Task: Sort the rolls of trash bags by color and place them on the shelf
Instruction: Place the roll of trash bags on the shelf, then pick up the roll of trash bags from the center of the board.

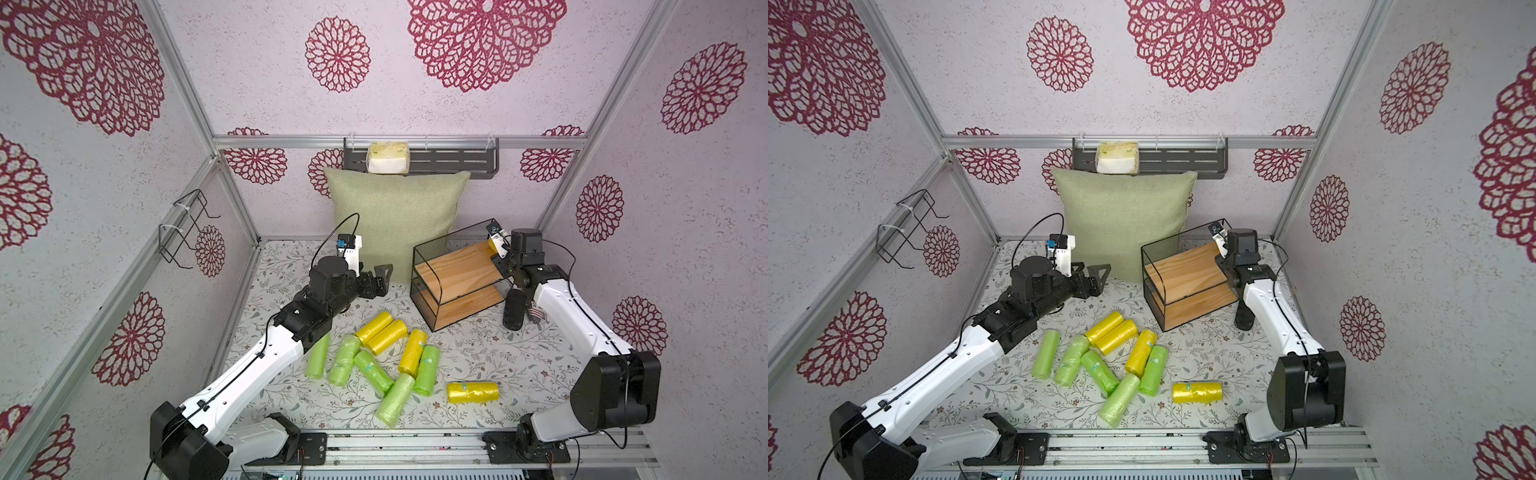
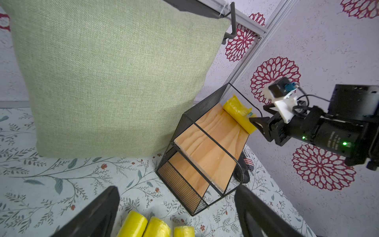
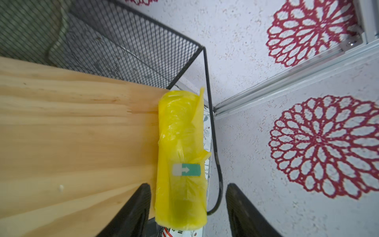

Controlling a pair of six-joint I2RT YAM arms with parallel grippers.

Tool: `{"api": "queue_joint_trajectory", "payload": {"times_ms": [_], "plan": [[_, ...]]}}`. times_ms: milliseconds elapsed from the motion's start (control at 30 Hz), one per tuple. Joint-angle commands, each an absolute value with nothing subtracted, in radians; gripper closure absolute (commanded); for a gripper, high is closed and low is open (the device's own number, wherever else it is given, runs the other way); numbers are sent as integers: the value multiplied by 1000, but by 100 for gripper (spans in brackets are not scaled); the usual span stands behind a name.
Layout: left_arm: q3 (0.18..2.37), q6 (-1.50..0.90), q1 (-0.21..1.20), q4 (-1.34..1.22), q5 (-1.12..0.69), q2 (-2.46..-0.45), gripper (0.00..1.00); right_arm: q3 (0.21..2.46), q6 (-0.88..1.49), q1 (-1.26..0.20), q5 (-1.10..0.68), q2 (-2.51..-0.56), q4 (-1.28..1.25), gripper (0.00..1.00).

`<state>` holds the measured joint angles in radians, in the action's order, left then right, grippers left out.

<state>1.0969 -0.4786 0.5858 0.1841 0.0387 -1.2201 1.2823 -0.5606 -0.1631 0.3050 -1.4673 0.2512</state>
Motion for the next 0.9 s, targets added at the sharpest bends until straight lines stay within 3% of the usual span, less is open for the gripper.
{"api": "queue_joint_trajectory", "payload": {"times_ms": [0, 400, 667, 867], "plan": [[1084, -461, 571, 231, 32, -1238, 7, 1278, -476, -189, 210, -1387, 243, 36], [967, -385, 516, 447, -85, -1279, 11, 1141, -166, -407, 46, -1173, 276, 28], [1053, -264, 549, 571, -79, -1516, 14, 1034, -80, -415, -34, -1043, 262, 26], [1177, -220, 563, 612, -78, -1696, 23, 1010, -86, -414, -34, -1042, 260, 26]]}}
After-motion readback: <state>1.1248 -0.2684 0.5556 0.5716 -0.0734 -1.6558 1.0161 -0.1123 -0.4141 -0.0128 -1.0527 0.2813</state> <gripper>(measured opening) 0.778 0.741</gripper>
